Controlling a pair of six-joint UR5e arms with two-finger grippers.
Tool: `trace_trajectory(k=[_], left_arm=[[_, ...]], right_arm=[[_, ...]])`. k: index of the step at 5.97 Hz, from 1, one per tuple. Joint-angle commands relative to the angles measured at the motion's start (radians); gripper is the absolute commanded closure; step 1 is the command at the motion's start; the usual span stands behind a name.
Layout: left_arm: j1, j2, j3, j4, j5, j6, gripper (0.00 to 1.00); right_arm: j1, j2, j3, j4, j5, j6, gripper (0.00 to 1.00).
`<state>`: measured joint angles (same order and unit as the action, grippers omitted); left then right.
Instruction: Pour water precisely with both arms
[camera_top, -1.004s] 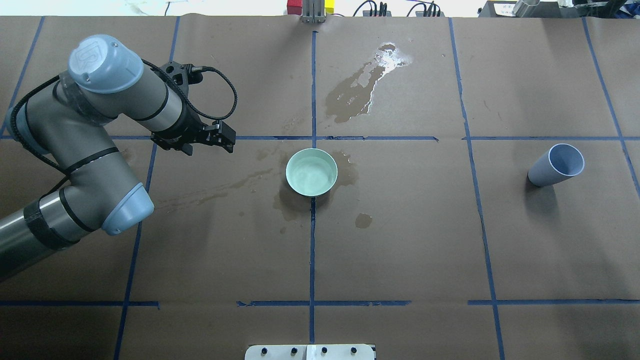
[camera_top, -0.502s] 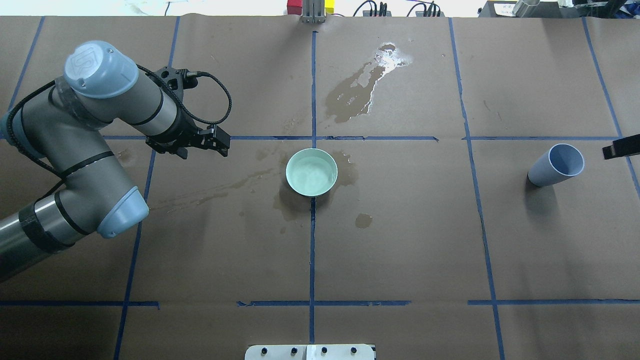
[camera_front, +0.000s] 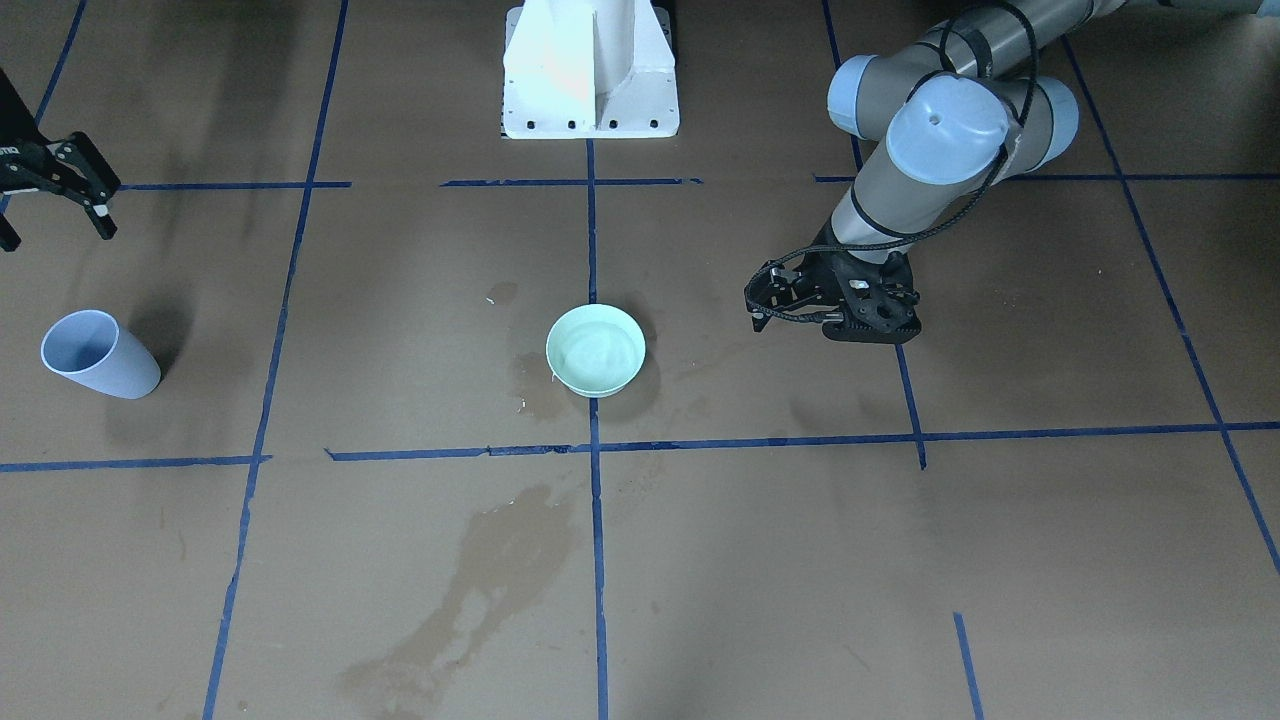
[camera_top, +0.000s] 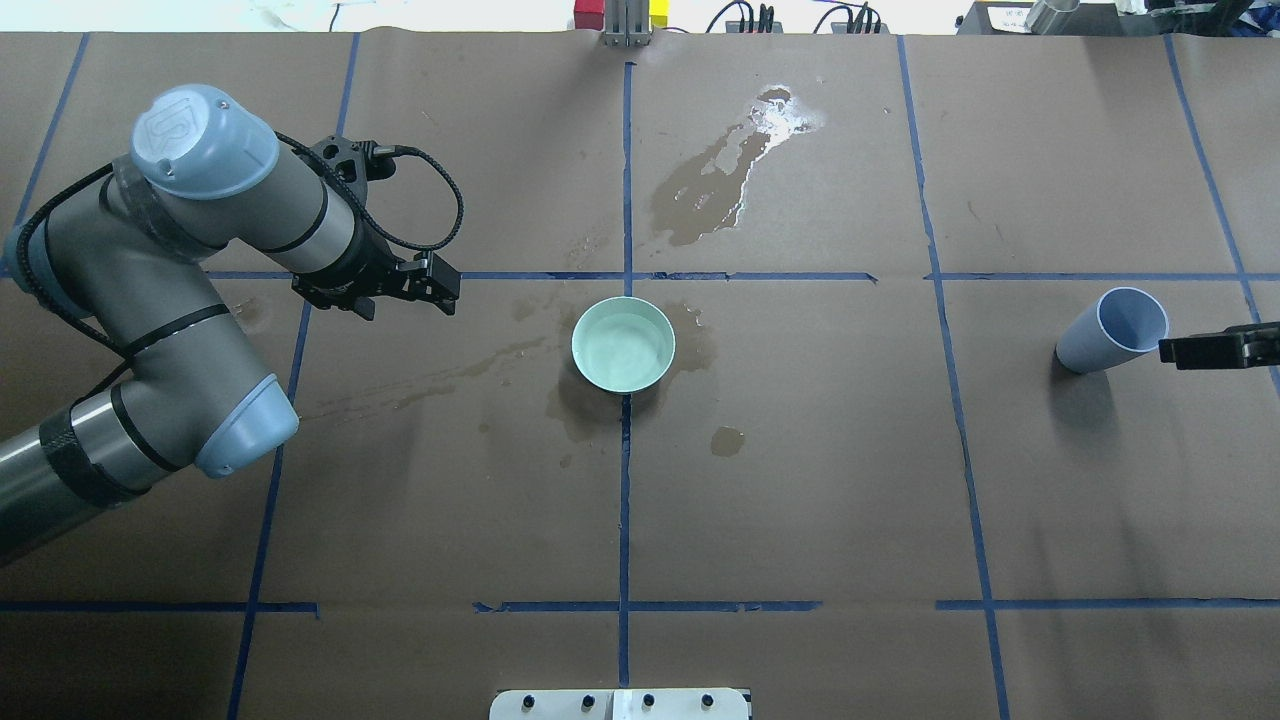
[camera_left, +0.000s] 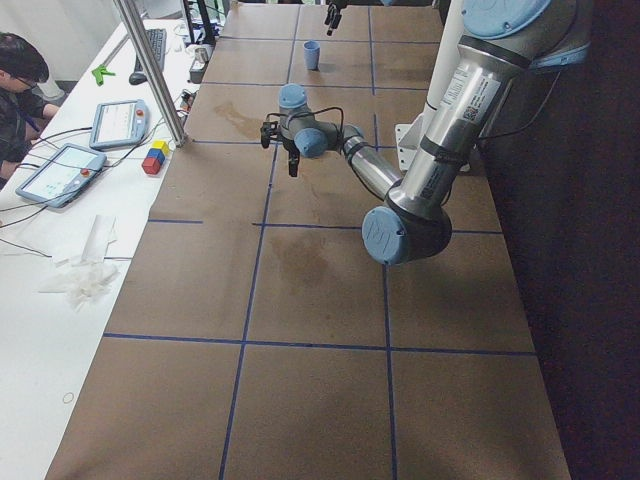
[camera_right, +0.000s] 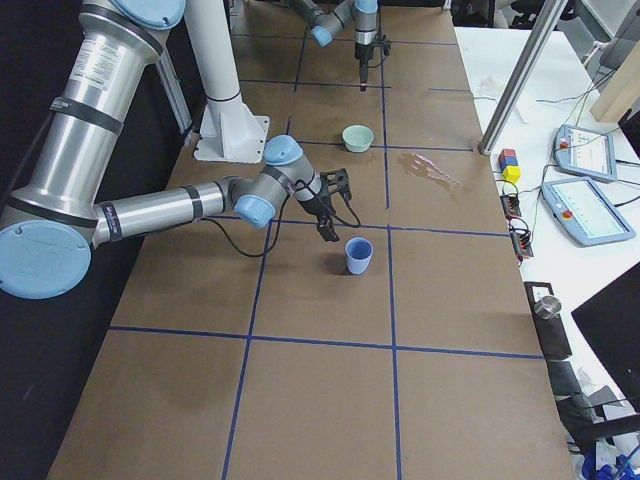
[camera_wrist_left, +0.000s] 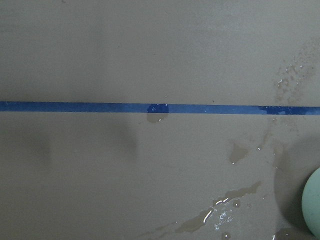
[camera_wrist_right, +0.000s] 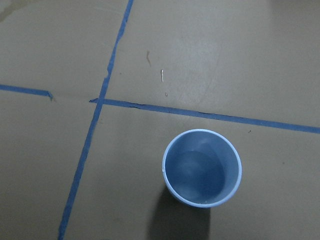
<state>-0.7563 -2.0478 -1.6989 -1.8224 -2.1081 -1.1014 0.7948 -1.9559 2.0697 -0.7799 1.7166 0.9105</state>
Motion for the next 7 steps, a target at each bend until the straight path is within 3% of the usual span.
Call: trace_trajectory(k=[1, 2, 3, 4, 7], left_arm=[[0.000, 0.000, 0.001, 0.000, 0.000, -0.003, 0.00], [0.002, -0.002, 0.001, 0.000, 0.000, -0.005, 0.00], [0.002, -0.002, -0.001, 0.000, 0.000, -0.006, 0.00], [0.002, -0.002, -0.001, 0.000, 0.002, -0.006, 0.00], [0.005, -0.005, 0.001, 0.000, 0.002, -0.015, 0.00]], right_arm=[[-0.199, -0.009, -0.121, 0.184, -0.302, 0.120, 0.00], [-0.282, -0.008, -0.172, 0.241, -0.459, 0.122, 0.00], [-0.327, 0.012, -0.288, 0.398, -0.551, 0.123, 0.00], [-0.339, 0.062, -0.333, 0.472, -0.618, 0.120, 0.00], [-0.347, 0.075, -0.458, 0.584, -0.707, 0.107, 0.00]])
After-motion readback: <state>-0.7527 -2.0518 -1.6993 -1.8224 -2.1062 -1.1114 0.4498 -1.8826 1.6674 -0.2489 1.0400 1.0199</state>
